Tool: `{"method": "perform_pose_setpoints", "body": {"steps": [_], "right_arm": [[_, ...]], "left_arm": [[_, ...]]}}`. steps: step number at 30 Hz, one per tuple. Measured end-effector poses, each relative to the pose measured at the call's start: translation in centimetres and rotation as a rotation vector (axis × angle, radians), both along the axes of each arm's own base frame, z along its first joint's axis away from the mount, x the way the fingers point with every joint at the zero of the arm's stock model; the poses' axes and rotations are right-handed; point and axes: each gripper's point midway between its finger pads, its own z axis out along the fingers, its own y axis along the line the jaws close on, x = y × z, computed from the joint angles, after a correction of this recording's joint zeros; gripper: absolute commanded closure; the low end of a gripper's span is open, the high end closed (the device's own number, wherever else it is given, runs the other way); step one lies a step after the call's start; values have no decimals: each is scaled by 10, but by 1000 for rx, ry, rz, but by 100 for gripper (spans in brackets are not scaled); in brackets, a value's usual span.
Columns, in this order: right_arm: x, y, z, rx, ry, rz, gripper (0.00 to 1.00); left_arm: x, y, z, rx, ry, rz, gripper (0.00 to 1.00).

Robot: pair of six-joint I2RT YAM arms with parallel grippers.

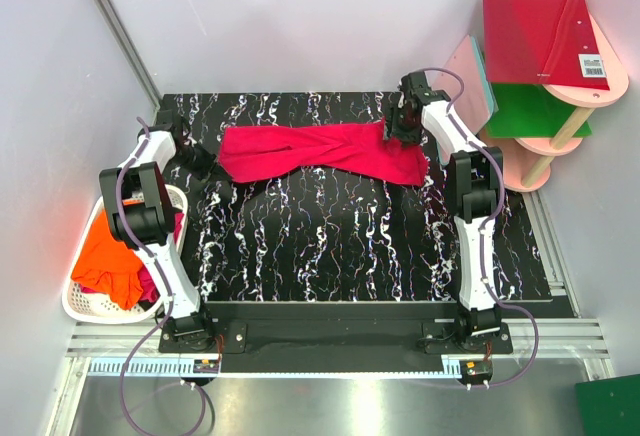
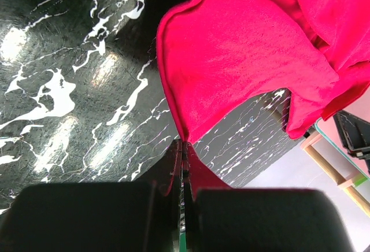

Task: Fold and stack the t-shirts
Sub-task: Fold the other side of the tshirt into a rectangle

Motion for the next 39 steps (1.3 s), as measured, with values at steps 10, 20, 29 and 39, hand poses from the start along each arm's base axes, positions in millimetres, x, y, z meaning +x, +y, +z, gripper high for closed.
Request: {"method": "perform_pose_setpoints", "body": {"steps": [10, 20, 29, 39], "right_arm": [[15, 8, -5, 28, -13, 8, 51], [11, 8, -33, 21, 40, 22, 92], [-6, 4, -16, 13, 49, 27, 96], [-76, 5, 62, 84, 44, 75, 97]], "left_arm": [[0, 1, 0, 3, -4, -7, 100], [0, 2, 0, 5, -7, -9, 100], [0, 5, -1, 5, -6, -1, 100], [-19, 8, -11, -6, 41, 16, 100]]}}
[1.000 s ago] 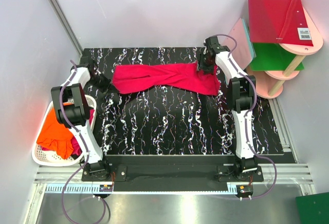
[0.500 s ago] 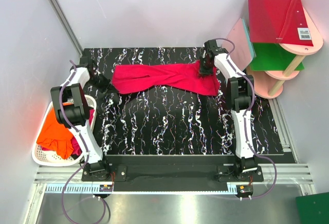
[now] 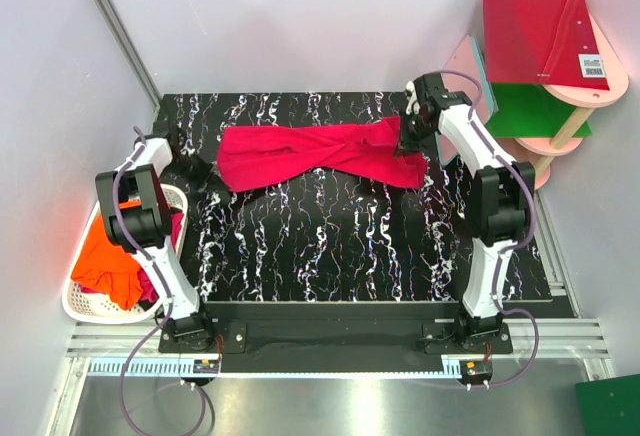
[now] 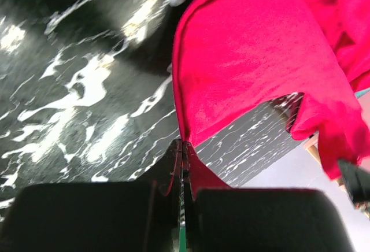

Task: Fold and stack the t-shirts
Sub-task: Fold the other side of the tshirt into a rectangle

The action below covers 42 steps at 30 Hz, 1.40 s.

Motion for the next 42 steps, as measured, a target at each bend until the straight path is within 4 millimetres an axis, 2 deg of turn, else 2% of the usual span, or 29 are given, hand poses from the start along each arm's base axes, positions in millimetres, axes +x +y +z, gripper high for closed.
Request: {"method": "perform_pose_setpoints", "body": {"steps": [3, 8, 10, 15, 22, 30, 37, 38, 39, 40, 41, 42], "right_arm": [[-35, 2, -2, 29, 80, 25, 98], [-90, 0, -25, 43, 280, 47, 98], [-107, -1, -29, 44, 347, 53, 99], [-133, -2, -25, 47, 446, 67, 99], [-134, -3, -23, 42, 457, 70, 98], [-112, 1, -35, 41, 450, 73, 98], [-104, 1, -39, 34, 447, 72, 98], [-103, 2, -39, 34, 447, 72, 98], [-102, 2, -40, 34, 447, 71, 97], [-102, 2, -41, 34, 448, 71, 97], [-102, 2, -41, 34, 450, 71, 98], [-102, 2, -42, 34, 451, 71, 97]], "left_arm": [[-13, 1, -5, -5, 37, 10, 100], [-31, 11, -2, 3, 84, 33, 100], [-35, 17, 3, 16, 88, 44, 100], [-41, 27, 24, 38, 59, 72, 100], [-24, 26, 30, 9, 21, 120, 100], [33, 35, 12, -31, -2, 166, 100], [83, 35, 18, -52, -79, 178, 100], [88, 33, 19, -55, -87, 176, 85], [93, 32, 19, -61, -92, 175, 60], [99, 30, 19, -69, -99, 178, 21], [101, 29, 17, -70, -103, 171, 1], [104, 27, 15, -81, -103, 171, 1]]}}
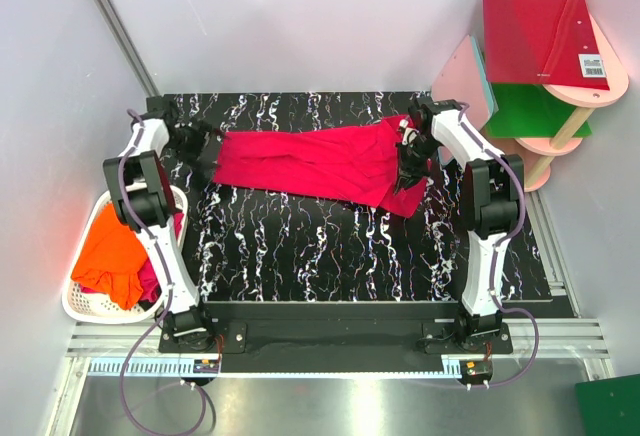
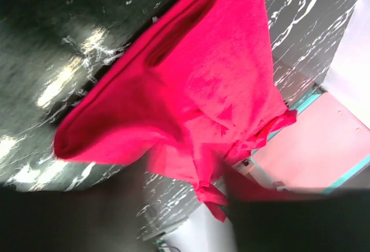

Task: Fold and stack the t-shirts
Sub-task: Fold the other side of the tshirt into a rectangle

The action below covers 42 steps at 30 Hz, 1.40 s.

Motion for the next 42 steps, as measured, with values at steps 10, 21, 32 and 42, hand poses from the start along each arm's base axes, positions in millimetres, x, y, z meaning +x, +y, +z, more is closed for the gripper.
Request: {"method": "perform_pose_setpoints", "body": {"steps": [10, 21, 32, 42], "right_arm": [[22, 3, 10, 4, -60, -5, 97], [84, -4, 24, -76, -236, -28, 94], [156, -15, -34, -209, -302, -82, 93], [163, -40, -37, -351, -331, -117, 61]], "left_arm": [[5, -11, -14, -29, 28, -11, 1], [10, -48, -9, -19, -12, -98, 1], [3, -54, -17, -12, 9, -122, 1], [-8, -53, -26, -1, 46, -133, 1]]}}
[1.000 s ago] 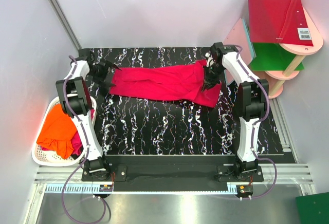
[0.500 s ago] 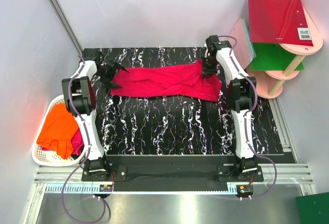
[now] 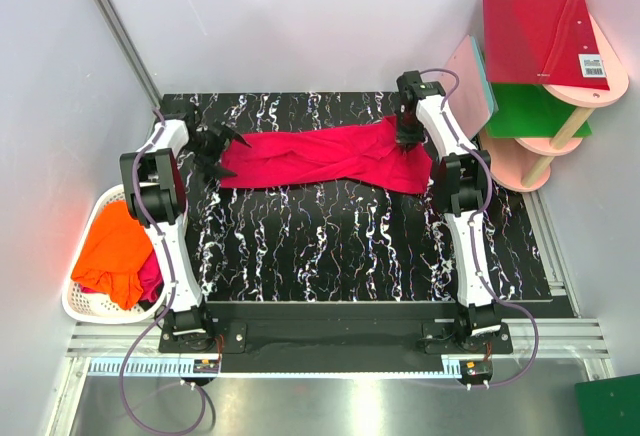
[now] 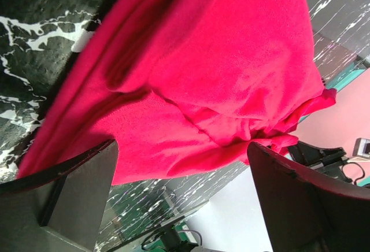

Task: Fold and stack the t-shirts
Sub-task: Fold the other side of the tshirt into a rectangle

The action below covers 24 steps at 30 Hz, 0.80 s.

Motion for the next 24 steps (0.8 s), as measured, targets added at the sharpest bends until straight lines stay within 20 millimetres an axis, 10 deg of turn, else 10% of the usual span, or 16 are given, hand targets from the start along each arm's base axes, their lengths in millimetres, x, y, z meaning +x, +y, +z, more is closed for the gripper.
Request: {"method": "perform_pose_setpoints", "body": {"steps": [3, 6, 12, 15, 16, 24], "right_arm": [[6, -6, 1, -32, -25, -31, 20], [14, -10, 6, -53, -63, -57, 1], [28, -9, 20, -41, -139, -72, 0], [19, -4, 31, -5, -145, -57, 23], [16, -2, 37, 9, -149, -48, 94], [-16, 38, 63, 247, -113, 42, 100]], "left_arm": [[-2, 0, -1, 3, 5, -3, 1], [-2, 0, -2, 5, 3, -10, 1], [-5, -4, -1, 23, -25, -64, 1], [-7, -10, 6, 35, -54, -107, 1], [-7, -13, 8, 37, -62, -118, 1], [-11, -30, 12, 44, -91, -188, 1]]}}
